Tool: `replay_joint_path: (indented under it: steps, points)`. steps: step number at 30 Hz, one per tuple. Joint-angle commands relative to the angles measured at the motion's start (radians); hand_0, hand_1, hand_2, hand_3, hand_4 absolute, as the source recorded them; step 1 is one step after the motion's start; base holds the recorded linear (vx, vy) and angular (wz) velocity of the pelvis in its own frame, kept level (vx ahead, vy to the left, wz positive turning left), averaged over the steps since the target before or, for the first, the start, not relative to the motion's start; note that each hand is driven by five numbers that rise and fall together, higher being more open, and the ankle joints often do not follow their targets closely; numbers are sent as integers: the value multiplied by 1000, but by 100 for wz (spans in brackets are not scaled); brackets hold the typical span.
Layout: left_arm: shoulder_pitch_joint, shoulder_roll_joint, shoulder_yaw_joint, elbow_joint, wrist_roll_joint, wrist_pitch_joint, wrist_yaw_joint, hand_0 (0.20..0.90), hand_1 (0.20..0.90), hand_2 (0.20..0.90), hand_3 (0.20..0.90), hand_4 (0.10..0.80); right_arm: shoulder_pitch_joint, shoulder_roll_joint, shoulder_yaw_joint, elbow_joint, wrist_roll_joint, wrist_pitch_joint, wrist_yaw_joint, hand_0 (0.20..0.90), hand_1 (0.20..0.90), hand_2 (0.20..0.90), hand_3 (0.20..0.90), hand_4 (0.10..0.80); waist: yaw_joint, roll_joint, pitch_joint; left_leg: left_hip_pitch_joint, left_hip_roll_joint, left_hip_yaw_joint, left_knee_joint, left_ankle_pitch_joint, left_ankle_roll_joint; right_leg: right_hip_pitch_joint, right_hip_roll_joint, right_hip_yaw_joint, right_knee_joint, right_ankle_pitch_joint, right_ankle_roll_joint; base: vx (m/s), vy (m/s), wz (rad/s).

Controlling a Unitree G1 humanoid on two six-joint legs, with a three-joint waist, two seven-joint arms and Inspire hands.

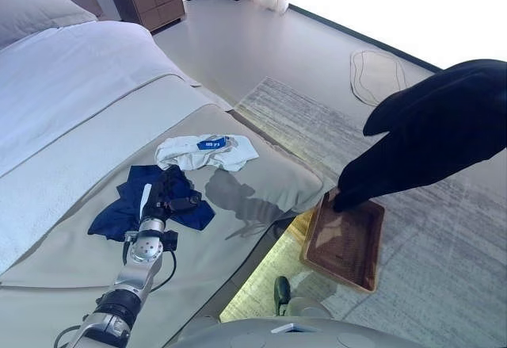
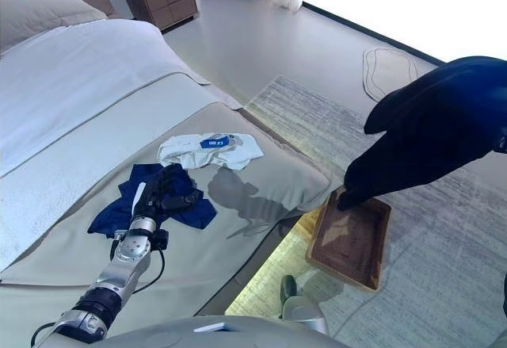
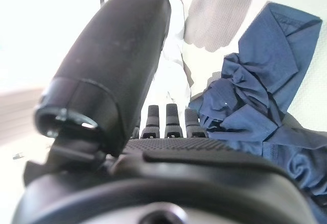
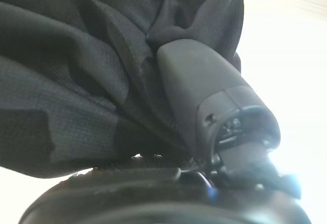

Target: Pick up the clothes from the bed and place them into the basket

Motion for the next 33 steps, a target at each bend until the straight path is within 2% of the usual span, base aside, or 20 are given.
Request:
replay_joint_path:
  steps: [1, 7, 17, 25, 33]
  points:
    - [-47, 48, -12, -42, 39, -102, -2, 900, 900, 900, 900, 800, -66, -32, -103, -109, -14, -162, 0, 300, 300, 300, 200, 100, 9, -15, -82, -24, -5, -57, 39, -78, -23, 31, 17, 15, 39, -97, -2, -30, -45, -13]
    - [-82, 46, -17, -46, 46, -85, -11, 900, 900, 900, 900, 800, -9, 40, -118, -180, -48, -158, -28, 300, 300, 300, 200, 100, -22, 4, -63, -36, 9, -34, 47, -76, -30, 5, 22, 29, 42, -93, -1, -69, -61, -8]
    - [-117, 26, -47, -79, 35, -73, -17, 900, 900, 900, 900, 800, 46, 90, -142, -192, -92, -120, -51, 300, 300, 300, 200, 100, -68, 37, -40, -33, 21, 0, 64, -85, -42, -9, 24, 54, 42, -89, -3, -28, -32, -13]
    - [-124, 15, -71, -87, 28, -61, -17, 900, 900, 900, 900, 800, 83, 126, -138, -159, -136, -101, -61, 300, 300, 300, 200, 100, -89, 72, -27, -38, 31, 14, 66, -82, -56, -25, 31, 70, 43, -92, -7, -1, -19, -5]
    - [-139, 2, -80, -86, 20, -81, -6, 900, 900, 900, 900, 800, 68, 118, -104, -46, -160, -101, -29, 300, 300, 300, 200, 100, -98, 112, 10, -59, 39, 26, 66, -75, -71, -57, 27, 70, 41, -86, -9, -24, -2, -1]
